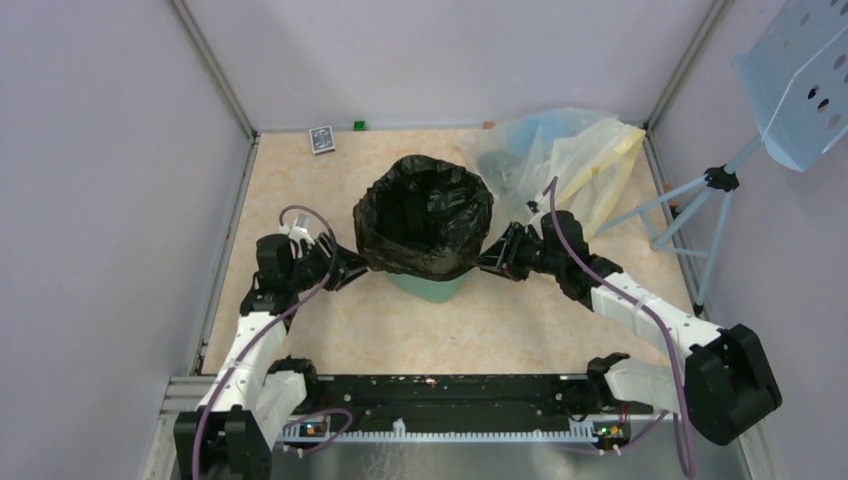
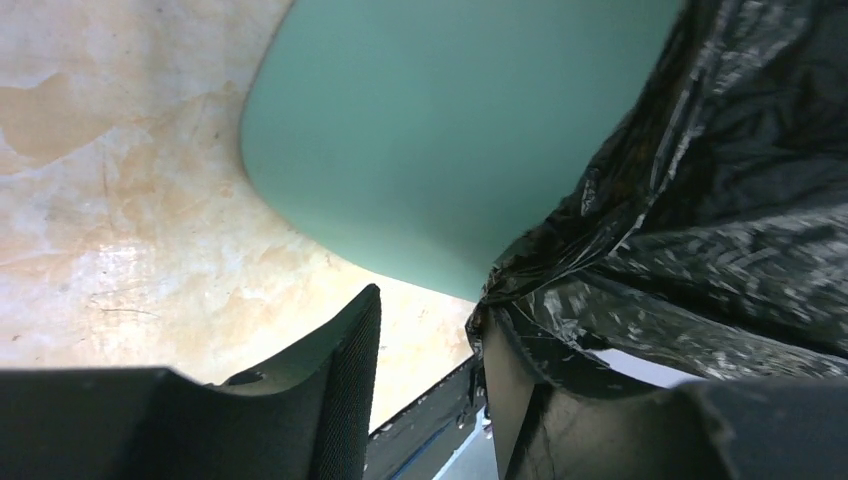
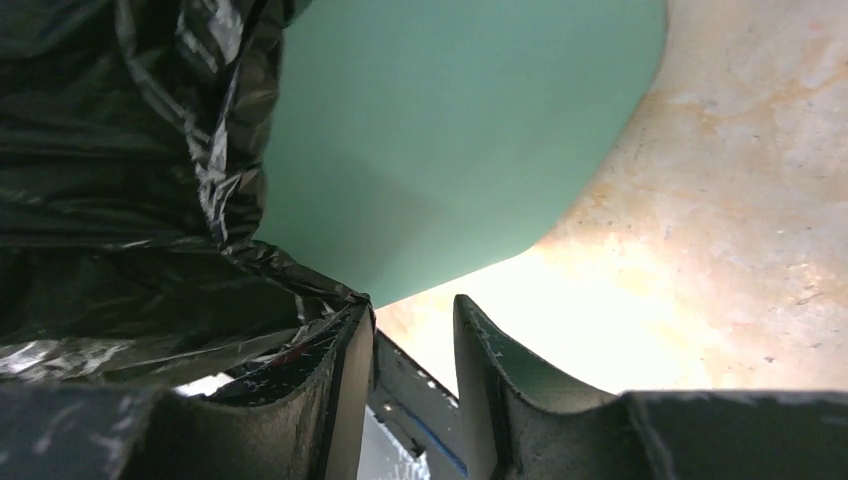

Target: Put the trash bags into the trash bin

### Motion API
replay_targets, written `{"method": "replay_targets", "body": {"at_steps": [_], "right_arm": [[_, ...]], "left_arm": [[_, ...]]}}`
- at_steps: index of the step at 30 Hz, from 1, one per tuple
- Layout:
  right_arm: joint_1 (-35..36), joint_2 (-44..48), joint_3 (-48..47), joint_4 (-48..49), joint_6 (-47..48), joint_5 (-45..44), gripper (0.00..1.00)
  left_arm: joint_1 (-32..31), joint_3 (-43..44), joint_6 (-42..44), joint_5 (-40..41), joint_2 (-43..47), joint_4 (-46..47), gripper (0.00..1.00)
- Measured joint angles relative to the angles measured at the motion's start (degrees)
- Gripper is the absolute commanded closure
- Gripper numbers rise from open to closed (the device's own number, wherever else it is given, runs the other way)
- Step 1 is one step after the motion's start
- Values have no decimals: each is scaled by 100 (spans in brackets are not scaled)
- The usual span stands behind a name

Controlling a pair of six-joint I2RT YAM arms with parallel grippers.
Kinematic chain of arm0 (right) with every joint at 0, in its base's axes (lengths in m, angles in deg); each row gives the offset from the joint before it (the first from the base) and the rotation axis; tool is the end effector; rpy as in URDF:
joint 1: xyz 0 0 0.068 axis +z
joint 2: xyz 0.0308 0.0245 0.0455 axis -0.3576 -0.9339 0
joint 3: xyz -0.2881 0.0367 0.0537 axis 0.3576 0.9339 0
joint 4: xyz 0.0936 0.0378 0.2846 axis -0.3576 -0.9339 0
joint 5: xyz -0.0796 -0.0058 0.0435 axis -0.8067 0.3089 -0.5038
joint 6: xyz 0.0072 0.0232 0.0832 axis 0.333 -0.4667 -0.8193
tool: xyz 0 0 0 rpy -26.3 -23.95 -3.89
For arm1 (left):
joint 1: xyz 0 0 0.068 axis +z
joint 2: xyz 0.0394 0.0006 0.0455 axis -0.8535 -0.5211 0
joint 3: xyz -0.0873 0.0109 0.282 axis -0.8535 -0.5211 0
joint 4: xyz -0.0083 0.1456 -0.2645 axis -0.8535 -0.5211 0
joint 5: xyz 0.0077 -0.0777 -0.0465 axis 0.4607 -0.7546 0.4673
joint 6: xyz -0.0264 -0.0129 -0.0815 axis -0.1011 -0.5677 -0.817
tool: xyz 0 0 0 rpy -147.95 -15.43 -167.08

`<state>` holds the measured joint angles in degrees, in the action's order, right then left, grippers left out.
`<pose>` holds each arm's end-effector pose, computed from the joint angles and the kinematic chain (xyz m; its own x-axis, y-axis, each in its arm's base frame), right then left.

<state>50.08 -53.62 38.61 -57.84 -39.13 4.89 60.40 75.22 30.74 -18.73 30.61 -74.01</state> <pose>0.2495 0.1738 0.2158 -0.8620 0.3864 -0.3282 -0.0646 0.5585 0.8270 0.2339 -0.0431 0.2102 -0.7409 -0.6074 -0.2868 -0.0478 0.4736 -0.8794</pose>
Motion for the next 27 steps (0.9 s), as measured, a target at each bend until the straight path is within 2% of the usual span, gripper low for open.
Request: {"method": "replay_targets", "body": {"at_steps": [6,9,17,23,27], "right_arm": [[0,-107,17,-120,374,-131,58],[-2,46,17,-313,614,-249,54],[-352,839,17,-352,841,-278,53],[-527,796,-177,-396,922,-267,54],[-542,501,-498,-350,994,-234,54]], "left_arm": [[0,-83,339,87,-125,-66,42],[4,-44,514,439,133,-466,37],[4,490,612,1209,866,-1235,32],[7,1237,730,1134,280,-1104,31],[11,1270,693,1027,-94,-780,35]]}}
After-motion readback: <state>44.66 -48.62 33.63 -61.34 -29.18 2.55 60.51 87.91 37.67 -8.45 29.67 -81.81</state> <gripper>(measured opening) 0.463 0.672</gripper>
